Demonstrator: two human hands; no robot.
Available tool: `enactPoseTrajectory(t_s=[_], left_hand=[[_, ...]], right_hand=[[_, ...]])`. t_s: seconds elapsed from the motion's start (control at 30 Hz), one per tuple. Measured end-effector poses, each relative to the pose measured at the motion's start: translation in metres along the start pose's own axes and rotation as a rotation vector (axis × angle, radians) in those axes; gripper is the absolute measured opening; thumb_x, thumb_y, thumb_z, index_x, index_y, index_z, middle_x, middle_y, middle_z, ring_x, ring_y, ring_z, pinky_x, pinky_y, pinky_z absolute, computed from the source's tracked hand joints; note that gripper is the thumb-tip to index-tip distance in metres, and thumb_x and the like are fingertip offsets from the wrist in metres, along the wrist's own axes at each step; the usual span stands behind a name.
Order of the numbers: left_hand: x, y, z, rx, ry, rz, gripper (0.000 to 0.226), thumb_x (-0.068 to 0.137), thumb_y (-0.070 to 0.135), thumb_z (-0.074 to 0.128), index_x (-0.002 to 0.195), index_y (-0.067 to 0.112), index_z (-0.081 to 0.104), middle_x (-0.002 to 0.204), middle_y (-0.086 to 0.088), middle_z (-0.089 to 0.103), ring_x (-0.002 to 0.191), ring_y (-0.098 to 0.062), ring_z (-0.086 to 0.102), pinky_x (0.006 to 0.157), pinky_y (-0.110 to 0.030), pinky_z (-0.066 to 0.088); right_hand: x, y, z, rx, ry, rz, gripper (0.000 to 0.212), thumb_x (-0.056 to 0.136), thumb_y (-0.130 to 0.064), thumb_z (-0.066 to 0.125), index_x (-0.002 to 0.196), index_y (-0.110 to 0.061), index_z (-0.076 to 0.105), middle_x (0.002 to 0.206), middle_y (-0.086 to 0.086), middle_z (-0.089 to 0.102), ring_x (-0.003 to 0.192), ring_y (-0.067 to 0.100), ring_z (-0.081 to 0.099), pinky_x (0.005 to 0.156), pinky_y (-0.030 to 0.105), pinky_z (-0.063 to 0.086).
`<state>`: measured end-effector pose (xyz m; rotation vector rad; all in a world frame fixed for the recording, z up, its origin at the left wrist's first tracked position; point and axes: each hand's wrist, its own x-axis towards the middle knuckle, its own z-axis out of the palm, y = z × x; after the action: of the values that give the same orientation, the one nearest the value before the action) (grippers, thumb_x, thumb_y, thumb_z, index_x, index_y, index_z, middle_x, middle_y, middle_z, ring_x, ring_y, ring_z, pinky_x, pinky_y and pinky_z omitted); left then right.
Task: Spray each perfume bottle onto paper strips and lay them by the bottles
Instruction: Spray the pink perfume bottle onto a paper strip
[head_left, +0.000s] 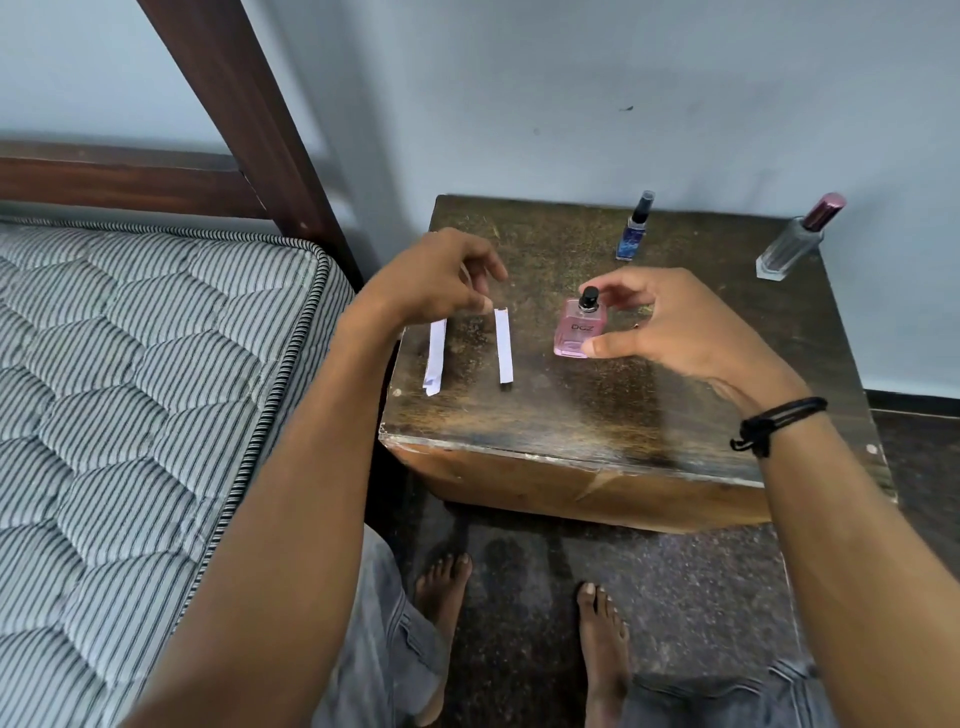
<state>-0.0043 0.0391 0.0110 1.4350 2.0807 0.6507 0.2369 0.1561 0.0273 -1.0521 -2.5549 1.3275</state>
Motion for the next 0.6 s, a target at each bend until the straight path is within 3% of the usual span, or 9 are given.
enactPoseTrajectory(t_s=[0.37,0.6], left_hand=[[0.002,-0.014,-0.006,0.085,0.145,-0.079,0.004,0.084,0.021,0.075,0.088,0.018,0.075,0.088,0.002,0.075,0.079,-0.011,0.068,0.076,-0.025,0.053],[0.006,-0.009,0.005,0.091,0.093,-0.049,0.004,0.081,0.02,0.079,0.084,0.02,0.075,0.078,0.008,0.068,0.07,-0.002,0.06,0.07,-0.024,0.048]], right_hand=[[0.002,0.003,0.008,-0.149,0.06,-0.045,0.032,0.086,-0.026,0.084,0.116,-0.023,0.074,0.109,-0.007,0.071,0.106,0.014,0.064,0.089,0.028,0.037],[-0.001,-0.003,0.011,-0.059,0.147,-0.081,0.023,0.079,-0.027,0.089,0.098,-0.023,0.078,0.096,-0.009,0.075,0.091,0.011,0.068,0.076,0.023,0.046]])
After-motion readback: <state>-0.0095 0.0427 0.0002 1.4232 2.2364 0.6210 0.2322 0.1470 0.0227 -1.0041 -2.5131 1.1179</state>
